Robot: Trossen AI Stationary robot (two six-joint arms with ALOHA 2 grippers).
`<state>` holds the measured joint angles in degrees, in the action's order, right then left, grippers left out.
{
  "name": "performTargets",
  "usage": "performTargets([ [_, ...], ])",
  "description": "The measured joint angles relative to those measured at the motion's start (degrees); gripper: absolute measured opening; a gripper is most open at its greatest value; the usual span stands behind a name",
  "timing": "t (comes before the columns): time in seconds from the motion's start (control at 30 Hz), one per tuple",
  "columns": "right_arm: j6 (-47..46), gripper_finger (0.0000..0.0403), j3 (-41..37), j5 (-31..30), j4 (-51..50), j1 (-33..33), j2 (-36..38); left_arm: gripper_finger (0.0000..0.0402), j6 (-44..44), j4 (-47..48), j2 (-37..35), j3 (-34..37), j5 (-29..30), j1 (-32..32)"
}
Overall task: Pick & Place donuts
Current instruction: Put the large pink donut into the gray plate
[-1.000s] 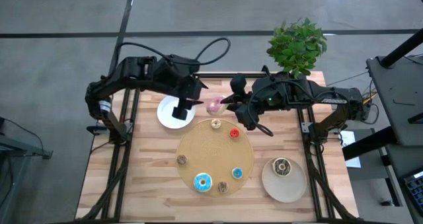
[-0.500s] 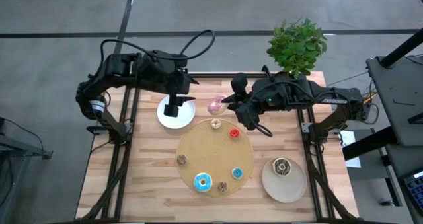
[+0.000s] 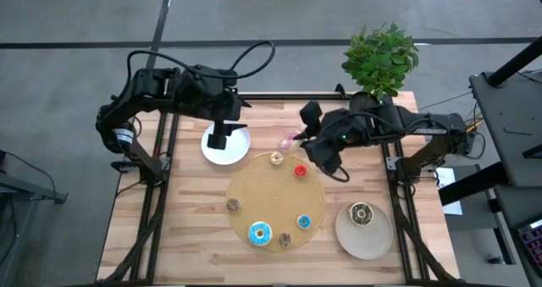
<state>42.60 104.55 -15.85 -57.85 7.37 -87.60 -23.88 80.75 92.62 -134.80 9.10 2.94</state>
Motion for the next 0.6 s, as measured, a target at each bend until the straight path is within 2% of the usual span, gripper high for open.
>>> performTargets([
  [0.27,-6.40,0.0073,0.05,-2.17,-6.31,5.04,1.01,0.0202,0.04,-0.04,0.00,0.04,0.02,0.00],
  [0.43,-15.19,0.0068,1.69,-6.42,-14.36,8.48,1.02,0.0202,0.23,-0.09,0.00,0.07,0.00,0.00],
  [0.6,-25.87,0.0070,3.18,-6.81,-20.83,11.73,1.04,0.0202,0.42,-0.11,0.02,0.07,0.01,0.00],
])
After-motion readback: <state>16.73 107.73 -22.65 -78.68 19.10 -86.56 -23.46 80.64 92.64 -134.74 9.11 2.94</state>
